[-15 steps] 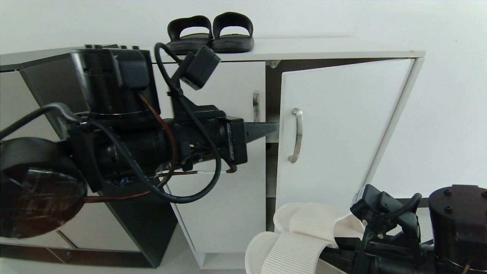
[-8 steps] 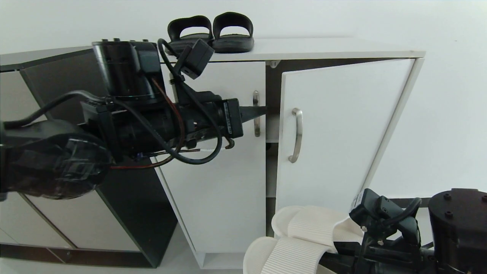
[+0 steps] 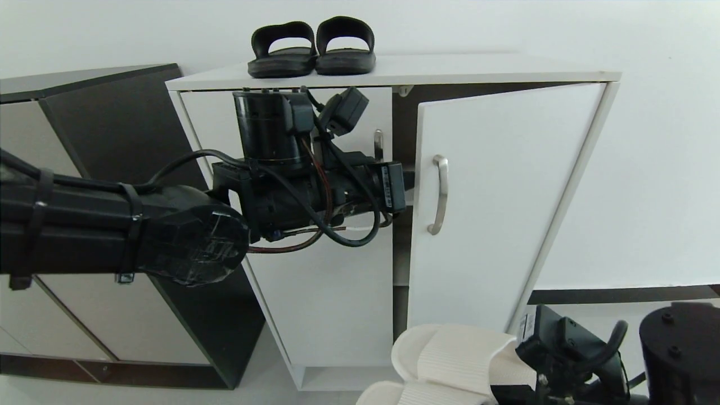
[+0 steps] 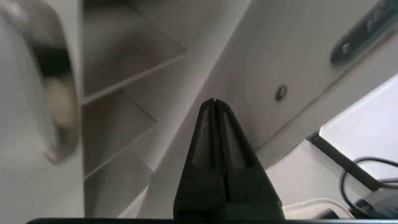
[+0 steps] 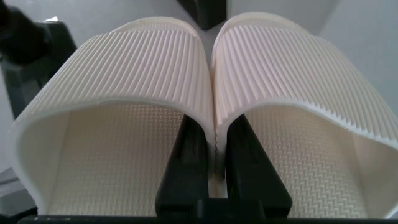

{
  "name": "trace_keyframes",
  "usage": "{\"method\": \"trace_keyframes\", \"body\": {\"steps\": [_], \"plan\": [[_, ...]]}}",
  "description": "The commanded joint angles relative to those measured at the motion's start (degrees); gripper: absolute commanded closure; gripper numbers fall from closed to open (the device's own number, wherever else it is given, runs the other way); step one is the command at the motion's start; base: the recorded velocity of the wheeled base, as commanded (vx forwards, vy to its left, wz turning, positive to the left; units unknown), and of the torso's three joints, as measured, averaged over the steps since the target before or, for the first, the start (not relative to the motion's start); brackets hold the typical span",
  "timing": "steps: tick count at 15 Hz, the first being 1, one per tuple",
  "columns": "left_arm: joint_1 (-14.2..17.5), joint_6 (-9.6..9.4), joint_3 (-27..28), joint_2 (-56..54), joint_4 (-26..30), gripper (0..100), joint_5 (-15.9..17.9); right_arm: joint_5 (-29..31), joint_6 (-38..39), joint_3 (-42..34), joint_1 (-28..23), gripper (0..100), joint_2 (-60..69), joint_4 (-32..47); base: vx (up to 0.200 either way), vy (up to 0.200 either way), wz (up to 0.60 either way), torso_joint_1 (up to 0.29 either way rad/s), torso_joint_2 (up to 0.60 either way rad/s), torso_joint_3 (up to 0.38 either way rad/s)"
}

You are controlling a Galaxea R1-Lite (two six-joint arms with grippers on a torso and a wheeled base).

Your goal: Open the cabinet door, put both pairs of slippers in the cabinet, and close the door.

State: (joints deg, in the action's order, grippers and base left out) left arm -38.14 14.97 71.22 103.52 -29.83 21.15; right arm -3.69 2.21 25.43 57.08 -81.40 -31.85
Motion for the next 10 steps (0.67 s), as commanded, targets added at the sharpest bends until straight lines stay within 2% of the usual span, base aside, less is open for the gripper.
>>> {"method": "trace_keyframes", "body": {"steps": [1,3,5,7,8,9,10], "plan": [[-4.31,-0.20,-0.90,-0.95,-0.14,100,-3.75,-0.09,-0.01,-1.26,2.34,100,1.77,-0.05,-0.200,0.000,0.00,-0.002,0.01,0.002],[-8.26,-0.20,-2.40,-2.89,-0.76,100,-5.95,-0.09,-0.45,-2.58,4.36,100,3.17,-0.05,-0.200,0.000,0.00,-0.002,0.00,0.007],[-8.44,-0.03,-2.93,-4.03,-0.84,100,-6.21,-0.17,-1.50,-3.02,4.62,100,3.26,-0.23,-0.200,0.000,0.00,0.005,0.00,0.002],[-4.13,0.24,-4.68,-5.09,-1.37,100,-7.18,-0.09,-1.50,-3.11,4.62,100,3.00,-0.31,0.000,0.000,0.00,0.000,0.00,0.000],[-2.64,0.59,-6.35,-6.84,-3.39,100,-7.70,-0.09,-1.59,-3.37,4.62,100,3.00,-0.31,0.000,0.000,0.00,0.000,0.00,0.000],[-1.93,2.43,-9.43,-9.83,-5.15,100,-7.97,0.18,-1.59,-3.63,4.62,100,2.91,-0.40,0.000,0.000,0.00,0.000,0.00,0.000],[-1.76,3.49,-13.47,-15.10,-5.50,100,-9.11,0.27,-1.50,-3.54,4.27,100,2.73,-0.49,0.000,0.000,0.00,0.000,0.00,0.000]]}}
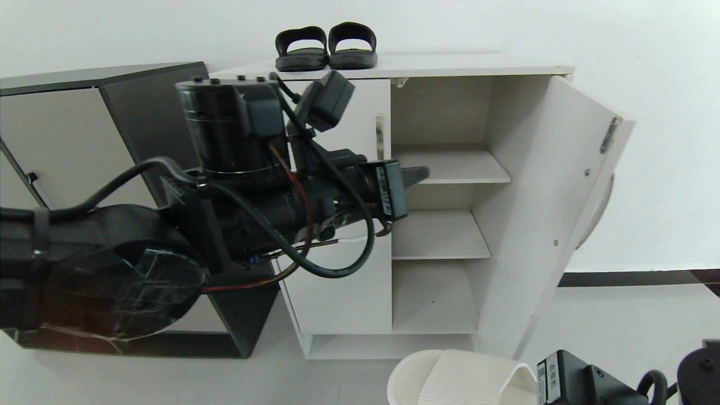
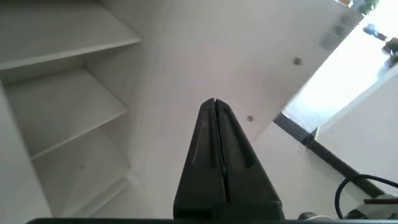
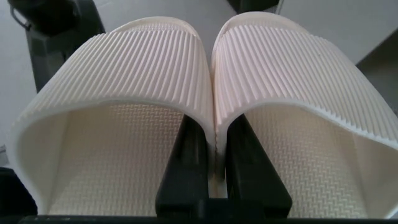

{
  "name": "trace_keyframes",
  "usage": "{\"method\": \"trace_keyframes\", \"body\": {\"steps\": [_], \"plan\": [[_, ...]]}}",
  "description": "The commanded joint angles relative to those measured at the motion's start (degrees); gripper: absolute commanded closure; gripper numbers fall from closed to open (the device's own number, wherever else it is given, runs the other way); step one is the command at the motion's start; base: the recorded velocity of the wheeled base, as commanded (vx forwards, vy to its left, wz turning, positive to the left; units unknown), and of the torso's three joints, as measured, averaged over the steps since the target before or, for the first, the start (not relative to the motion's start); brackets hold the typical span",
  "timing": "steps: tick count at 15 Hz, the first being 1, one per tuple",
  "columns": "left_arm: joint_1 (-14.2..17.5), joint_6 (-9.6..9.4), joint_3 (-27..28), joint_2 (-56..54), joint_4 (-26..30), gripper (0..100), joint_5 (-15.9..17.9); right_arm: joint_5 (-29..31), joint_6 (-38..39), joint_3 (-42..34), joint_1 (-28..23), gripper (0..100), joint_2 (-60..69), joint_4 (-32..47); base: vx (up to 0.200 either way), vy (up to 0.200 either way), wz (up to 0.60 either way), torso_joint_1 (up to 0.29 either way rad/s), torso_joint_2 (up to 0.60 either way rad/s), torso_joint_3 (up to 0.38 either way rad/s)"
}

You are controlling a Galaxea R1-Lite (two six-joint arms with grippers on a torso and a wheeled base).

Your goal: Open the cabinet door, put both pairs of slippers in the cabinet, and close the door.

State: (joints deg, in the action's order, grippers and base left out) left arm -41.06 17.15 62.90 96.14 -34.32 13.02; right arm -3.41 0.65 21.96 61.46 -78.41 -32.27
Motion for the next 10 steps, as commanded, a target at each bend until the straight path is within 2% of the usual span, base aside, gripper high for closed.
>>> {"method": "trace_keyframes", "body": {"steps": [1,3,4,6,8,9,10], "plan": [[2.12,1.30,-8.76,-12.64,-0.93,100,-2.21,-0.01,0.14,0.63,-1.17,100,-1.04,-0.08,0.000,0.000,0.00,0.000,0.00,0.000],[3.53,1.04,-16.50,-23.80,-0.40,100,-3.97,1.22,0.41,3.53,-5.74,100,-4.21,-0.08,0.000,0.000,0.00,0.000,0.00,0.000],[3.62,0.95,-20.19,-29.69,1.18,100,-5.11,3.68,1.20,5.73,-8.03,100,-6.23,-0.16,0.000,0.000,0.00,0.000,0.00,0.000],[3.62,0.78,-26.08,-41.12,9.97,100,-9.94,11.50,4.63,10.21,-9.96,100,-11.15,-1.22,0.000,0.000,0.00,0.000,0.00,0.000],[3.62,-1.68,-28.80,-50.52,20.08,100,-16.27,21.78,8.06,13.73,-10.58,100,-16.78,-5.09,0.000,0.000,0.00,0.000,0.00,0.000],[4.32,-3.18,-29.86,-54.74,25.26,100,-21.19,26.70,8.06,14.96,-11.72,100,-19.32,-6.75,0.000,0.000,0.00,0.000,0.00,0.000],[7.22,-3.79,-30.21,-56.85,28.34,100,-23.57,28.99,8.06,15.40,-12.42,100,-20.47,-7.02,0.000,0.000,0.00,0.000,0.00,0.000]]}}
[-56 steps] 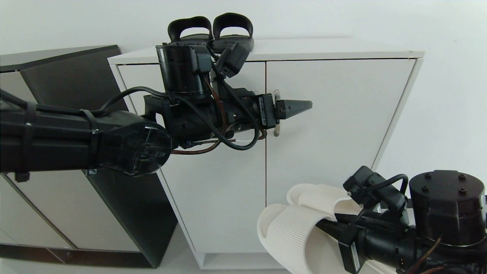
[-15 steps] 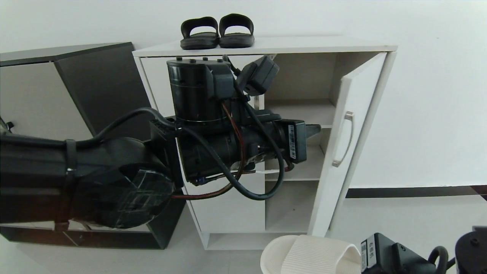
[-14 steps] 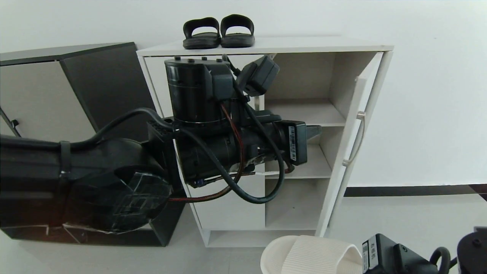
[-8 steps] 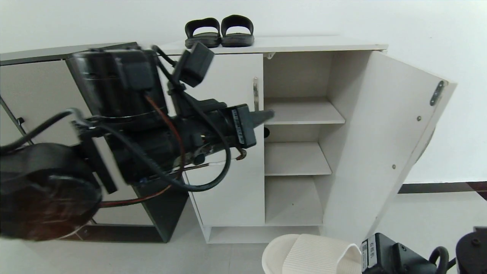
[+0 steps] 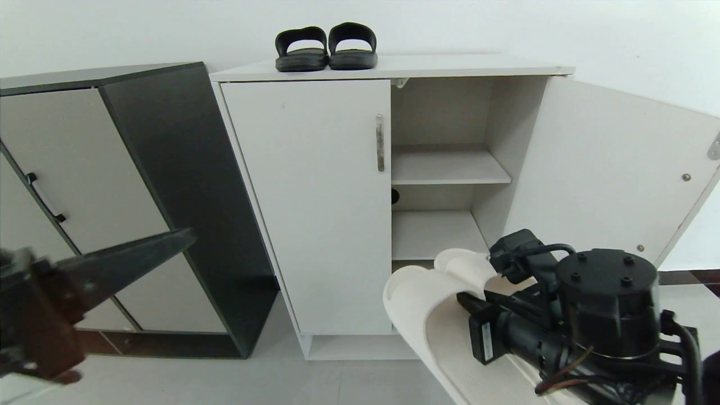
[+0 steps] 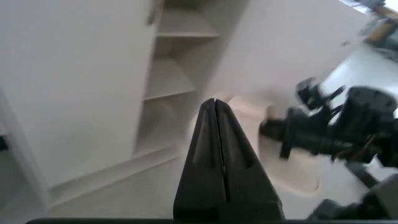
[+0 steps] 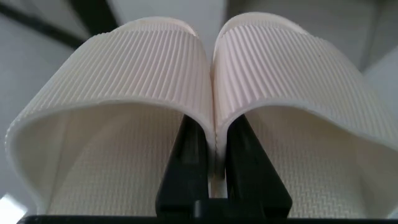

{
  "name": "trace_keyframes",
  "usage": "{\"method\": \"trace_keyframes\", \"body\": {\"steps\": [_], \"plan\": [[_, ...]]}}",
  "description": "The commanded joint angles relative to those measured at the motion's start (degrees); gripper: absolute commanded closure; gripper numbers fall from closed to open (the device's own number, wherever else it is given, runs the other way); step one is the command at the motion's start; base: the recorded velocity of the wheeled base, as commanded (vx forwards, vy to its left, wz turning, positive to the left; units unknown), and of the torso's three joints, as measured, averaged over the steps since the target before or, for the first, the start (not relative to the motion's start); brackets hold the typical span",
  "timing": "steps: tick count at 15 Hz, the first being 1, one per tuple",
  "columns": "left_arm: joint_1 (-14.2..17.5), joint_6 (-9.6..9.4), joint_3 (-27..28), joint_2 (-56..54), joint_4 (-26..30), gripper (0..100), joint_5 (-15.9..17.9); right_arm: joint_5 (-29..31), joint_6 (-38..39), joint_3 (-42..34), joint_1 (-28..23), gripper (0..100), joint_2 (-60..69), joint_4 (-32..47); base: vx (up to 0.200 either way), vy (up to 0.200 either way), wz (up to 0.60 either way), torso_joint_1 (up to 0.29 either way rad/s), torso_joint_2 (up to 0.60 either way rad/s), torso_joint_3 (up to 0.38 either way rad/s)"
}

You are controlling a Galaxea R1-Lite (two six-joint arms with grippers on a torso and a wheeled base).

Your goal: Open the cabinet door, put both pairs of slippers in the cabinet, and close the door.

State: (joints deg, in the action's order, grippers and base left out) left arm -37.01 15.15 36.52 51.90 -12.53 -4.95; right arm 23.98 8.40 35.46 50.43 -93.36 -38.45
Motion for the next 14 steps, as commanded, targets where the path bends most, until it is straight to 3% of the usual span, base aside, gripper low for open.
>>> {"method": "trace_keyframes", "body": {"steps": [1,2,4,6,7,8,9,11,14], "plan": [[7.48,-1.97,-4.71,-14.98,9.46,100,-6.65,3.27,0.21,2.51,-2.62,100,-6.14,-0.84,0.000,0.000,0.00,0.000,0.00,0.000],[13.19,-2.15,-6.90,-19.99,11.83,100,-8.94,3.88,0.13,3.56,-5.08,100,-6.84,-0.84,0.000,0.000,0.00,0.000,0.00,0.000],[19.34,-4.08,-12.44,-25.97,13.41,100,-14.30,5.55,0.04,4.35,-8.42,100,-6.93,-0.75,0.000,0.000,0.00,0.000,0.00,0.000],[23.21,-6.36,-18.51,-30.80,13.41,100,-15.79,6.69,-0.14,4.62,-10.44,100,-7.19,-0.75,0.000,0.000,0.00,0.000,0.00,0.000],[29.01,-7.59,-23.43,-34.14,13.32,100,-15.79,8.01,-0.58,4.70,-11.23,100,-7.37,-0.75,0.000,0.000,0.00,0.000,0.00,0.000],[32.62,-7.68,-26.50,-36.51,13.32,100,-15.70,8.36,-0.93,4.62,-11.41,100,-7.54,-0.75,0.000,0.000,0.00,0.000,0.00,0.000],[34.29,-8.82,-29.40,-39.59,13.24,100,-15.44,8.36,-0.93,4.53,-11.41,100,-7.54,-0.75,0.000,0.000,0.00,0.000,0.00,0.000],[34.46,-11.29,-33.97,-47.68,13.41,100,-14.65,8.36,-0.93,4.35,-11.41,100,-7.54,-0.75,0.000,0.000,0.00,0.000,0.00,0.000],[36.83,-12.52,-36.00,-51.90,11.65,100,-12.01,8.36,-0.93,4.26,-10.44,100,-7.63,-0.75,0.000,0.000,0.00,0.000,0.00,0.000]]}}
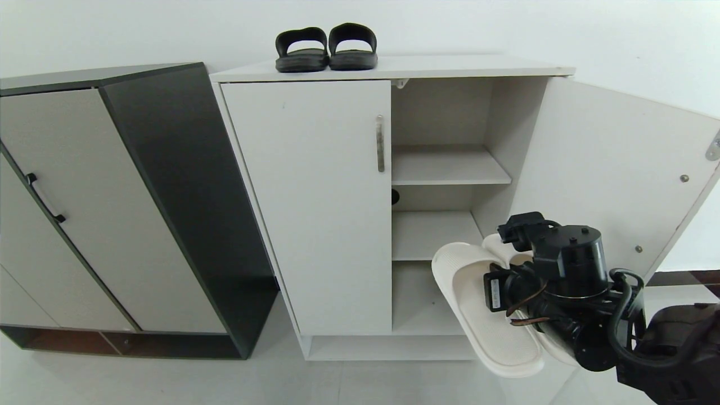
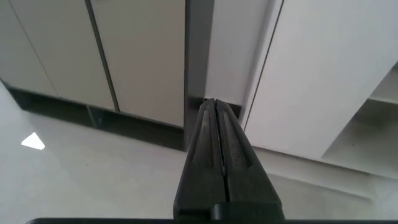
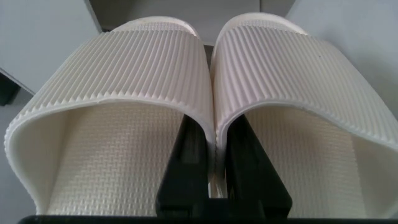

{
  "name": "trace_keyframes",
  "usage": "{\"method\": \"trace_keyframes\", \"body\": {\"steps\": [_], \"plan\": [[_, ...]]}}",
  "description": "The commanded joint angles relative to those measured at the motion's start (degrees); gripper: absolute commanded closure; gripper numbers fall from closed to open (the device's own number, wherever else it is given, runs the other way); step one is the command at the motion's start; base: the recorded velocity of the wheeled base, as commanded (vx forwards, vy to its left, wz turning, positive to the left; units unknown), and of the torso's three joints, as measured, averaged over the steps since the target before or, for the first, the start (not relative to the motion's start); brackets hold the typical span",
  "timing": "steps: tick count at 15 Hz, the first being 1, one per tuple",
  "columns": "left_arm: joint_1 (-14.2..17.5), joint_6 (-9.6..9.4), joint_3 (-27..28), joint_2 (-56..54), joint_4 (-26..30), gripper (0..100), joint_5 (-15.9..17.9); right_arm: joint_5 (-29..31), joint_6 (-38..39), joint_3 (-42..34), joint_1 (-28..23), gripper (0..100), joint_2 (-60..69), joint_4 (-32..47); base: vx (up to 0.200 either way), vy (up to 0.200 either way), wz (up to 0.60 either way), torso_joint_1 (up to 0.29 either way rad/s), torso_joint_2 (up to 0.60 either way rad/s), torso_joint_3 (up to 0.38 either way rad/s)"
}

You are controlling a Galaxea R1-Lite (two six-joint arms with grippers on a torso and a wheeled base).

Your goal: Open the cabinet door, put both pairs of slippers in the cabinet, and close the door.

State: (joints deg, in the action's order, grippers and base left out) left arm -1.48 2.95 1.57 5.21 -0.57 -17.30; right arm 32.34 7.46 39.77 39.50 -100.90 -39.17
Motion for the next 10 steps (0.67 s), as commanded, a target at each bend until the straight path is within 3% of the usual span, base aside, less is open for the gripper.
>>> {"method": "trace_keyframes", "body": {"steps": [1,2,3,4,6,8,10], "plan": [[1.39,-0.49,-1.13,-5.21,-0.39,100,-0.10,0.00,0.01,-0.13,1.20,100,-0.08,-0.12,0.000,0.000,0.00,0.000,0.00,0.000],[1.39,-1.10,-1.13,-5.21,-0.39,100,0.69,0.00,0.10,-0.30,1.81,100,0.00,-0.12,0.000,0.000,0.00,0.000,0.00,0.000],[1.39,-3.83,-1.22,-5.21,-0.57,100,4.29,0.00,0.10,-0.57,2.51,100,0.18,-0.12,0.000,0.000,0.00,0.000,0.00,0.000],[1.39,-4.97,-1.57,-5.21,-2.15,100,10.44,0.00,0.19,-0.57,3.39,100,0.18,-0.12,0.000,0.000,0.00,0.000,0.00,0.000],[1.39,-4.88,-1.48,-5.12,1.19,100,20.20,0.00,0.27,-1.09,4.71,100,0.35,-0.21,0.000,0.000,0.00,0.000,0.00,0.000],[1.39,-5.50,-1.57,-5.12,0.66,100,20.64,-0.09,0.36,-1.27,5.85,100,0.71,-1.26,0.000,0.000,0.00,0.000,0.00,0.000],[1.39,-3.83,-1.57,-5.12,0.66,100,20.37,-0.88,0.71,-1.27,6.82,100,0.44,-3.11,0.000,0.000,0.00,0.000,0.00,0.000]]}}
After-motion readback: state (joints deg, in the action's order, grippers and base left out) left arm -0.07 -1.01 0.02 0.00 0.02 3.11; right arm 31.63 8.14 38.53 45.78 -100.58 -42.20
